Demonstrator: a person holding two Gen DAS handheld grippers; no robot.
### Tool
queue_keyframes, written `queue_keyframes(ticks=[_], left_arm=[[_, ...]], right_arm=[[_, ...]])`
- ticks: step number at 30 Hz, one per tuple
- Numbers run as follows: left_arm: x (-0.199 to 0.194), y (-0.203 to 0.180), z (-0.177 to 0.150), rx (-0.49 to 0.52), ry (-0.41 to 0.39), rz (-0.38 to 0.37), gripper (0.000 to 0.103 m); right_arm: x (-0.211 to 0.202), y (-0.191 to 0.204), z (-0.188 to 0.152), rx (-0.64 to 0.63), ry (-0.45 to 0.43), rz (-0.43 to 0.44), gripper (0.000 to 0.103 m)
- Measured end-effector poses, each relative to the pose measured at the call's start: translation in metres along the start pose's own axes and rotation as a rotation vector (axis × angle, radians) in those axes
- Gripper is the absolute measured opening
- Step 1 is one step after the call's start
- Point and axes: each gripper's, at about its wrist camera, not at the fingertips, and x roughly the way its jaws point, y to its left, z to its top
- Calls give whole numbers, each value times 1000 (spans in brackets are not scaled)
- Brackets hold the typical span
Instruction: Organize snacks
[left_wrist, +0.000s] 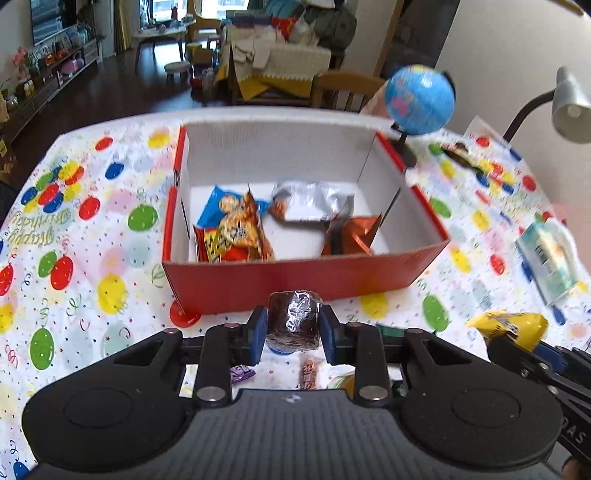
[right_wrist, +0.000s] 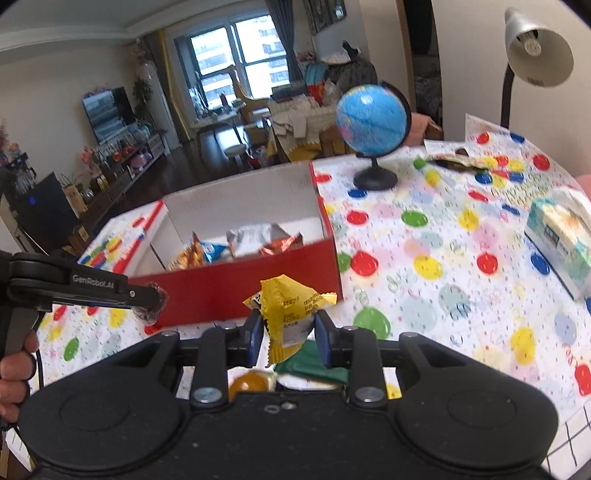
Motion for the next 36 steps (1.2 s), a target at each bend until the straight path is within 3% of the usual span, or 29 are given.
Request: queue_keyframes(ticks=[11,19,26,34,35,36], left_arm=[[-29,-2,27,14,-107,1,30],[-14,13,60,17,-122,35,30],[4,26,62,22,-72,4,30],[27,19,19,13,75,-38,30],[32,18,12,8,111,-44,35],[39,18,6,-3,154,-50,47]], right_arm=[[9,18,44,-47,-54,78,28],[46,39,74,-104,-34,99,28],[70,43,83,-97,-6,108,28],[50,27,44,-64,50,106,28],[47,25,38,-55,57,103,28],[45,23,34,-48,65,104,28]])
